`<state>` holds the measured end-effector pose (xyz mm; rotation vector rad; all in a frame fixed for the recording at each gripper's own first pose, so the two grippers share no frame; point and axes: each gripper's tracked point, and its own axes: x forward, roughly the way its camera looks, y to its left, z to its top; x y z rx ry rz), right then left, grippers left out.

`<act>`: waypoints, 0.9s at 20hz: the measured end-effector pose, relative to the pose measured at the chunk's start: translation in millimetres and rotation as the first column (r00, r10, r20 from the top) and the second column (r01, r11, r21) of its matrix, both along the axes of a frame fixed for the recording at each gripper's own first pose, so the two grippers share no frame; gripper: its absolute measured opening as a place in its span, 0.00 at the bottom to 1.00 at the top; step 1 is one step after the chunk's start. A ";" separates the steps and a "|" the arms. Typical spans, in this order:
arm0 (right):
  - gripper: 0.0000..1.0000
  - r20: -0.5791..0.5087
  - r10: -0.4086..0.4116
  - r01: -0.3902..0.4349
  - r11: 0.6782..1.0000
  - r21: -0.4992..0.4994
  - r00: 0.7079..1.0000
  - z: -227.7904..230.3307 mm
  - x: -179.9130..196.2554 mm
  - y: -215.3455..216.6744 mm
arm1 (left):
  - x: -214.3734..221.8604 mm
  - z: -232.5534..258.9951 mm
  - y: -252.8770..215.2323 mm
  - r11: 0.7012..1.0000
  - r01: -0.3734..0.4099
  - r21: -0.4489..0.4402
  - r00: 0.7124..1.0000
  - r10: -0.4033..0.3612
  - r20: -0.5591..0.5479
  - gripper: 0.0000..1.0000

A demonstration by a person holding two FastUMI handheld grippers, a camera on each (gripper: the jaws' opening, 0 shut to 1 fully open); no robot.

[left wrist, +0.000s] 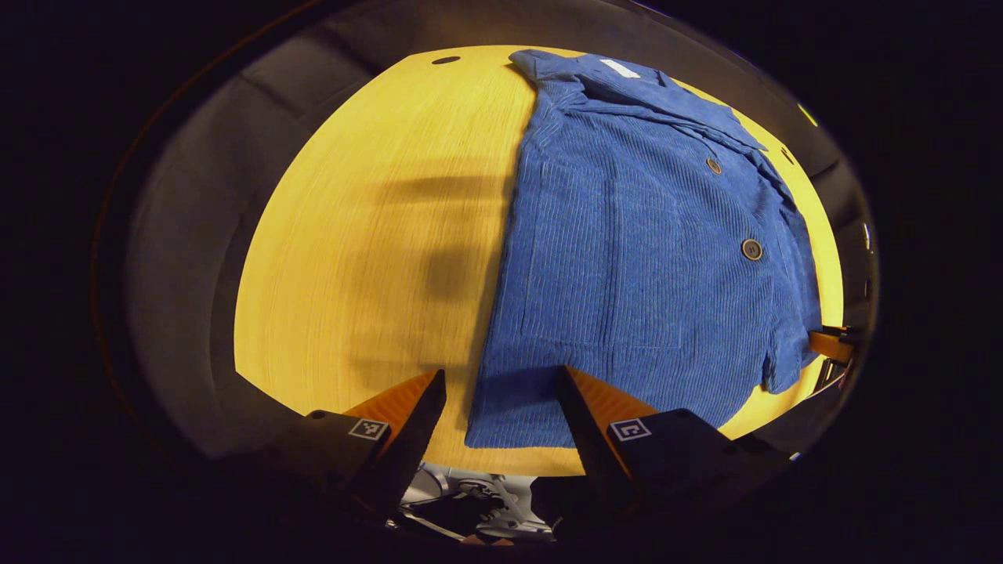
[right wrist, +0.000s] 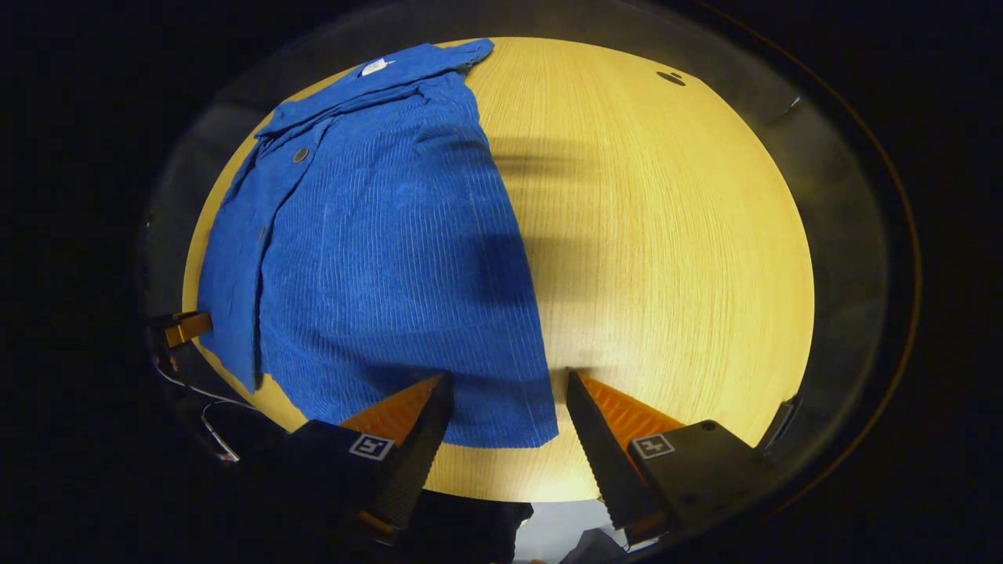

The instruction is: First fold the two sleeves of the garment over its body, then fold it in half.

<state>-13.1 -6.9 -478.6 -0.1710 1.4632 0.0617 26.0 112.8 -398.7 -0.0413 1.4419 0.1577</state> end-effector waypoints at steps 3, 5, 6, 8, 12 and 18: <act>0.91 -0.030 -0.009 0.009 1.000 -0.001 1.000 -1.1 -2.4 3.8 | -2.2 0.6 -1.4 0.999 -0.034 -0.012 0.999 0.033 -0.030 0.85; 0.63 -0.037 0.011 -0.011 1.000 0.007 0.999 -0.2 -2.4 7.0 | -1.6 -0.5 -10.5 0.999 -0.040 -0.024 0.997 0.038 -0.064 0.77; 0.58 -0.031 0.008 -0.007 1.000 0.015 1.000 -0.4 -2.6 11.1 | -0.5 -0.3 -16.2 0.999 -0.020 -0.030 0.997 0.017 -0.078 0.69; 0.27 -0.026 -0.017 0.019 0.999 0.047 1.000 -2.5 -1.3 19.4 | 2.5 -1.6 -28.1 0.998 0.032 -0.049 0.996 -0.036 -0.081 0.36; 0.11 -0.047 -0.023 0.027 0.997 0.078 0.999 -1.4 -1.0 21.1 | 3.3 -0.4 -28.0 0.999 0.021 -0.046 0.996 -0.025 -0.084 0.00; 0.11 -0.041 -0.070 0.075 0.989 0.128 0.997 5.1 5.8 26.2 | 6.1 14.5 -40.1 0.980 -0.051 -0.193 0.998 0.045 -0.037 0.00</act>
